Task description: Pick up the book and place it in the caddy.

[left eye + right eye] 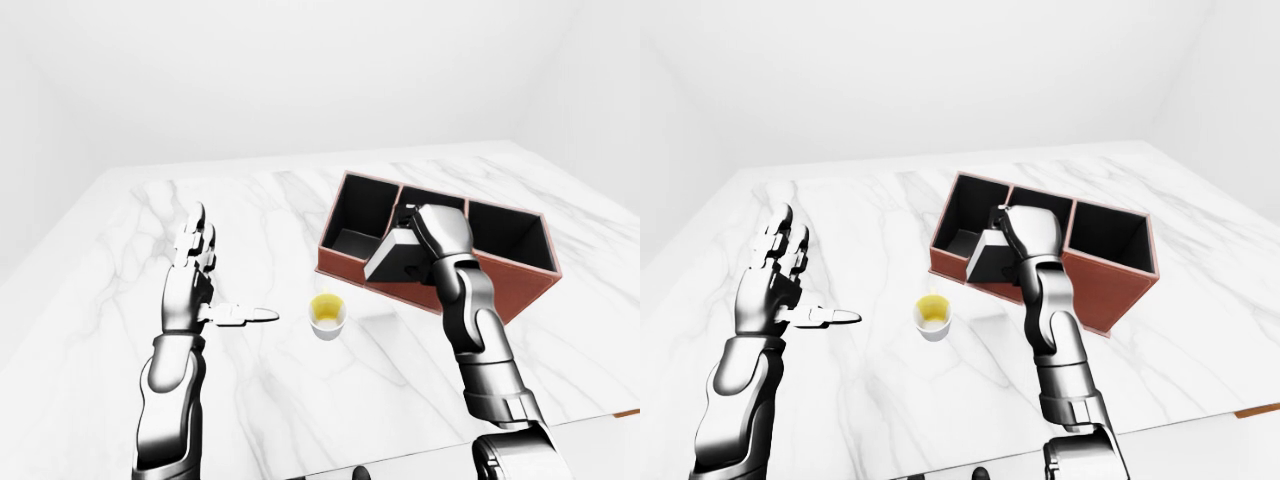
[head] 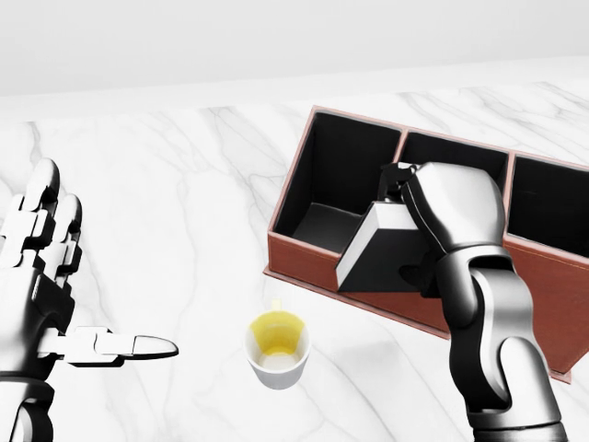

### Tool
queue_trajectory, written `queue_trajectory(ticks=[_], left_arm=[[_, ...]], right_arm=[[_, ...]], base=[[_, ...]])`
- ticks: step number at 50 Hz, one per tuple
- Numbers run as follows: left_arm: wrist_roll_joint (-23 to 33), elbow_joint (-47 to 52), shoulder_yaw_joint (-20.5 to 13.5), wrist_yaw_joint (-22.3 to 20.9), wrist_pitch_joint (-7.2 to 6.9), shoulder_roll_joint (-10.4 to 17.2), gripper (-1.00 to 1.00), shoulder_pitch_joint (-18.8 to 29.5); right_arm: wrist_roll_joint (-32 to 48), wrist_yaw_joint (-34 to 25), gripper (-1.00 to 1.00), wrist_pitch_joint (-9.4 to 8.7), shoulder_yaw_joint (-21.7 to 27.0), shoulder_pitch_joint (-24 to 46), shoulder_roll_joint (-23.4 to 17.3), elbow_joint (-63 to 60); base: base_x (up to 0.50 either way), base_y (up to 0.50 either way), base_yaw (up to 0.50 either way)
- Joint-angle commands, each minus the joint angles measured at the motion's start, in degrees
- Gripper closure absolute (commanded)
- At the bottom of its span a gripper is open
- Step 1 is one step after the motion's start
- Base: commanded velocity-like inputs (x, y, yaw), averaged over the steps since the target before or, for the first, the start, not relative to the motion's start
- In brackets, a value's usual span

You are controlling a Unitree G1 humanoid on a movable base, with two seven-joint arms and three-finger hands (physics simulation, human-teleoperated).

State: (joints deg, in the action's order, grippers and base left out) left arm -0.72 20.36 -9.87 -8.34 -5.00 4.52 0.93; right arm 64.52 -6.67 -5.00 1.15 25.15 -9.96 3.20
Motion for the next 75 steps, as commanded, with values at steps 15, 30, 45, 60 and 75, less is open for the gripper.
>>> queue_trajectory(ticks=[15, 30, 45, 60, 75], left_arm=[[-0.48, -0.64, -0.42, -0.09, 0.00, 0.11, -1.00, 0.00], [-0.84, -3.37, -0.65, 0.01, 0.00, 0.45, -1.00, 0.67], [-0.94, -3.96, -0.48, 0.25, 0.00, 0.49, -1.00, 0.75], [-0.85, -3.94, -0.31, 0.26, 0.00, 0.44, -1.00, 0.81], [-0.95, -4.68, -0.43, 0.33, 0.00, 0.55, -1.00, 0.97]], right_arm=[[-0.12, -1.03, 1.00, 0.00, 1.47, 5.81, -1.64, 1.03], [-2.31, 4.59, 1.00, 0.00, 1.89, 11.04, -3.54, 10.34], [-5.10, 14.95, 1.00, 0.00, 2.25, 16.40, -5.54, 19.21], [-3.68, 16.42, 1.00, 0.00, 1.17, 16.09, -4.68, 22.89], [-0.67, 16.21, 1.00, 0.00, 0.82, 15.32, -5.32, 23.29]], base=[[0.00, 0.00, 0.00], [0.00, 0.00, 0.00], [0.00, 0.00, 0.00], [0.00, 0.00, 0.00], [0.00, 0.00, 0.00]])
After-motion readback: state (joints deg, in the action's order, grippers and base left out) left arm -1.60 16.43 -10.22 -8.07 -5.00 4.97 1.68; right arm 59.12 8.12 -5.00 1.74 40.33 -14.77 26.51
